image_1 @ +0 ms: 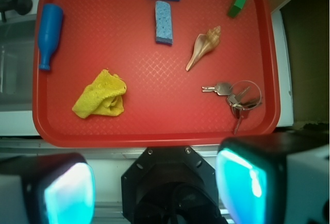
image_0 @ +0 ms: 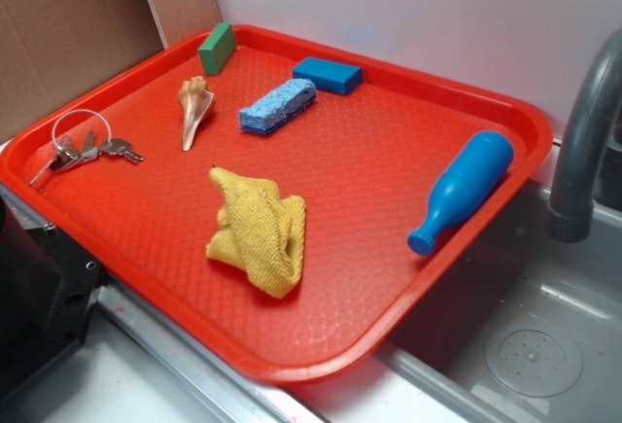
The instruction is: Grab the yellow cloth.
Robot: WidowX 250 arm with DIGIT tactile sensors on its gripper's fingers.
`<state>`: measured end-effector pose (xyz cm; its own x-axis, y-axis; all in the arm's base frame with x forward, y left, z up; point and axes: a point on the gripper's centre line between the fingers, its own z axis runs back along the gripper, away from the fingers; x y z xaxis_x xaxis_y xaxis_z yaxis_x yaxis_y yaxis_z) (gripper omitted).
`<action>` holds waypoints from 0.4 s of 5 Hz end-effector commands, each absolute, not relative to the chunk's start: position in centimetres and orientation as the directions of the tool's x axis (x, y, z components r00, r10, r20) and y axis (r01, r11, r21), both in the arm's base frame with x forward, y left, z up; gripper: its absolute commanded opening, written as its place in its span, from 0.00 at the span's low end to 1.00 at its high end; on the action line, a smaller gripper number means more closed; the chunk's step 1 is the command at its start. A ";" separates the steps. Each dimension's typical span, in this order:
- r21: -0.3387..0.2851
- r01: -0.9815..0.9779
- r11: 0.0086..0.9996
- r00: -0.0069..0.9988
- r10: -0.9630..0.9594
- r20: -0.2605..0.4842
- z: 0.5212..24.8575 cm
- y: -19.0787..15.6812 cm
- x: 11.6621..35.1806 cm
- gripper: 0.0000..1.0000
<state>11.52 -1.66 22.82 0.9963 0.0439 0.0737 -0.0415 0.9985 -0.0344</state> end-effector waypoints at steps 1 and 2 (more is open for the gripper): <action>-0.213 -0.272 0.938 0.949 0.298 0.100 15.0 -5.3 14.6 1.00; -0.212 -0.252 0.944 0.963 0.266 0.040 11.2 -8.1 15.4 1.00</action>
